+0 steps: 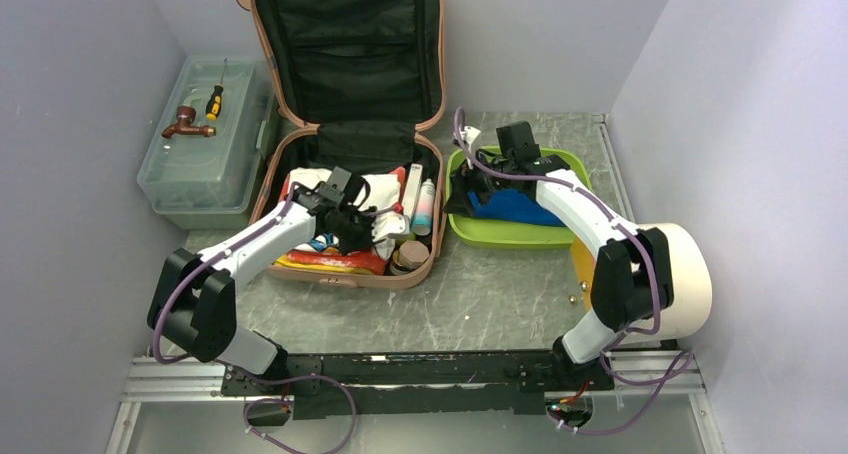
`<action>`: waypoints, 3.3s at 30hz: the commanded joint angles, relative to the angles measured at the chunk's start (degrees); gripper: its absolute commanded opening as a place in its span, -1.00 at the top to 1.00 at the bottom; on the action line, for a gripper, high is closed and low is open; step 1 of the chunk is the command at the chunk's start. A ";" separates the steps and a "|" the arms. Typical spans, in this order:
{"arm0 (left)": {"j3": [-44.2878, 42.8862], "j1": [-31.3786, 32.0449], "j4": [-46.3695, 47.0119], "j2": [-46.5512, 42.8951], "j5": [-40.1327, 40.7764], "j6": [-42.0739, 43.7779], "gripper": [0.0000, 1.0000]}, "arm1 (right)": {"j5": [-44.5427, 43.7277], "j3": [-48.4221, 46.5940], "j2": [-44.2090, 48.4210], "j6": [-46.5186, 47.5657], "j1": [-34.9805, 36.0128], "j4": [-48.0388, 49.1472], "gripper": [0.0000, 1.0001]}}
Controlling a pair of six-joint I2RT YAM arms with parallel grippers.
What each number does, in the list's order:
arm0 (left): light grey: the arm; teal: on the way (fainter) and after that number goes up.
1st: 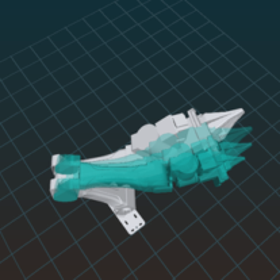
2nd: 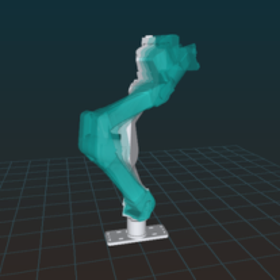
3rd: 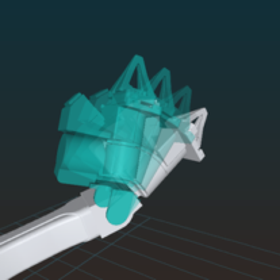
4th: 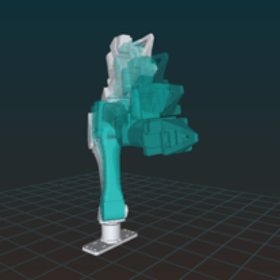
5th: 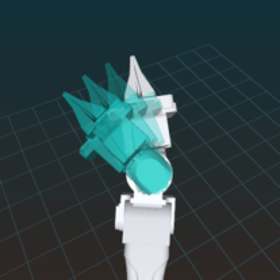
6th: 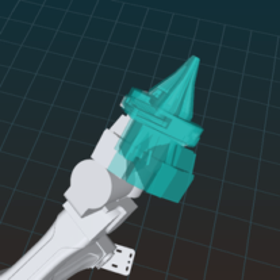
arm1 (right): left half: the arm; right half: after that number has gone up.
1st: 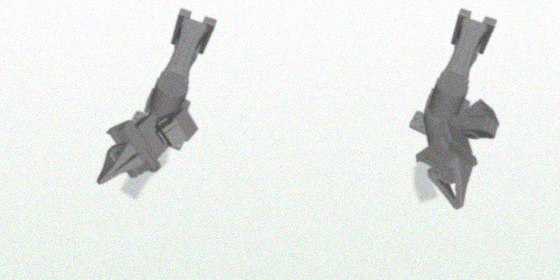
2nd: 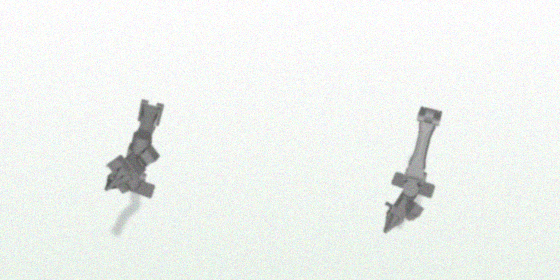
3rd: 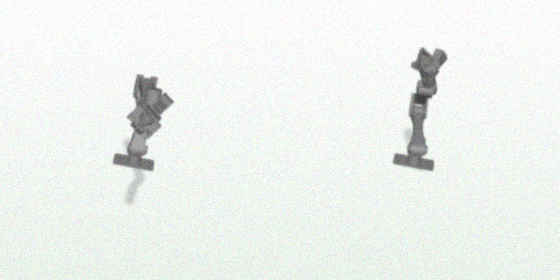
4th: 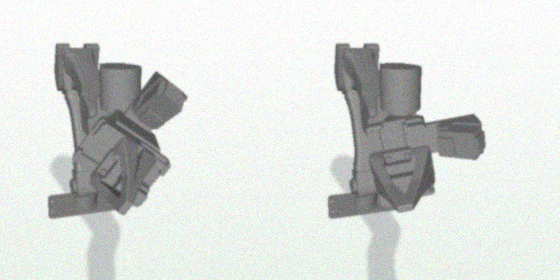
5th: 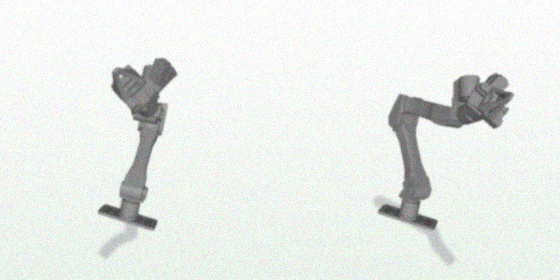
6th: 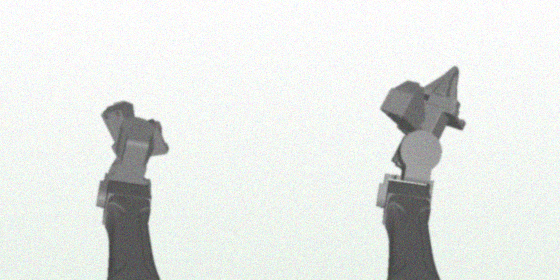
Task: Open, take out, and arrange the luggage
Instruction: Pick up the clothes from the luggage.
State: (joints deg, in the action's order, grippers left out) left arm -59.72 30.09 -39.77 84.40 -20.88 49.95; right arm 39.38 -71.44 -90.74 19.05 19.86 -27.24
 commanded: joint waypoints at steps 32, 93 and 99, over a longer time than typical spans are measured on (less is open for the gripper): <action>-2.96 -10.08 16.81 -12.42 4.15 -16.87 1.00 | 22.40 12.08 -15.07 -89.77 11.52 71.07 -0.98; -8.33 -12.95 -2.87 -16.32 -12.67 -7.59 -0.28 | 8.81 -2.72 -25.57 -73.66 16.07 42.37 -0.99; -2.19 -15.81 0.87 -20.96 -1.20 -10.91 -0.30 | 9.43 -1.43 -26.21 -74.04 17.05 45.39 -0.28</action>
State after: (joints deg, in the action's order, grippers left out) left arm -65.17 16.21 -41.98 67.81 -30.04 42.17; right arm 49.30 -73.32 -115.63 -56.03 35.99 19.35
